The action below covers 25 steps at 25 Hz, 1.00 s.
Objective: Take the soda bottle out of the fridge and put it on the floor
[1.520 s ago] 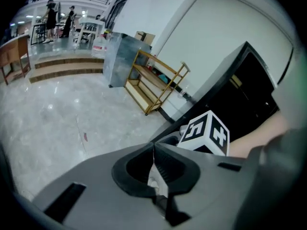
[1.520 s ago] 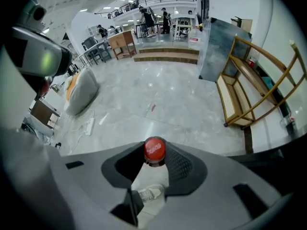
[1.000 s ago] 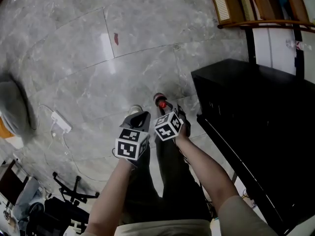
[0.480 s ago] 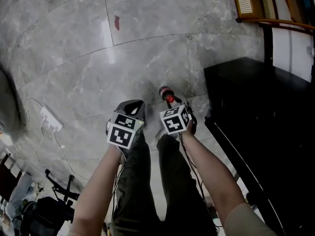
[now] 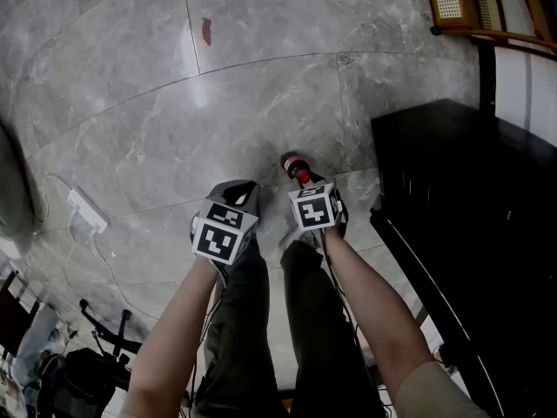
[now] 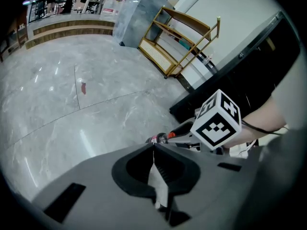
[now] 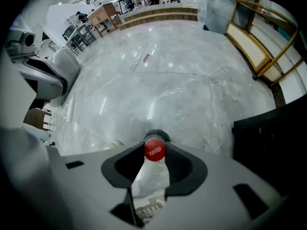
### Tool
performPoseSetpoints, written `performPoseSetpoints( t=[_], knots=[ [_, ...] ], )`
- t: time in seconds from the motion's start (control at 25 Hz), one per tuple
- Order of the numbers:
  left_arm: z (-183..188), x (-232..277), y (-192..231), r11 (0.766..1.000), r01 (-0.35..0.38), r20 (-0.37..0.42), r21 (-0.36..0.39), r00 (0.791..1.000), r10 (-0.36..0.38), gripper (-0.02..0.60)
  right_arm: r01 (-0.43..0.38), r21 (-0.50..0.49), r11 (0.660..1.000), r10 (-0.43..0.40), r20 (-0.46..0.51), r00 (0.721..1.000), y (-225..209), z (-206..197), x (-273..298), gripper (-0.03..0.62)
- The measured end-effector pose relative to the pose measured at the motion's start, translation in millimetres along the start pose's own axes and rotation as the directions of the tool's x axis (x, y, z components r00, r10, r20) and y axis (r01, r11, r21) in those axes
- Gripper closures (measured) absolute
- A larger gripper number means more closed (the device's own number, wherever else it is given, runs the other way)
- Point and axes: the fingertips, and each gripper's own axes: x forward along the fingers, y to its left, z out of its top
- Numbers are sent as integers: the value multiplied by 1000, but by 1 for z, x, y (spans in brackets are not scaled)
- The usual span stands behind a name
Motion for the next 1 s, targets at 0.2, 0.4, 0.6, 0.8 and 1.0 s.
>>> performPoseSetpoints(
  t=[0.2, 0.4, 0.6, 0.8, 1.0],
  knots=[
    [-3, 1, 5, 1000, -5, -12, 10, 1000, 5, 574, -75, 89, 993, 75, 3, 997, 12, -7, 8, 495],
    [0, -4, 4, 1000, -16, 4, 6, 1000, 16, 574, -60, 95, 994, 57, 29, 998, 20, -4, 6, 565],
    [-4, -11, -9, 1000, -17, 6, 19, 1000, 17, 574, -69, 156, 985, 63, 41, 997, 16, -11, -9, 565],
    [3, -33, -25, 999, -23, 23, 28, 999, 22, 574, -92, 234, 968, 72, 93, 993, 12, -12, -49, 566],
    [25, -65, -47, 999, -24, 55, 40, 998, 22, 574, -97, 182, 978, 64, 180, 982, 16, 3, -113, 580]
  ],
)
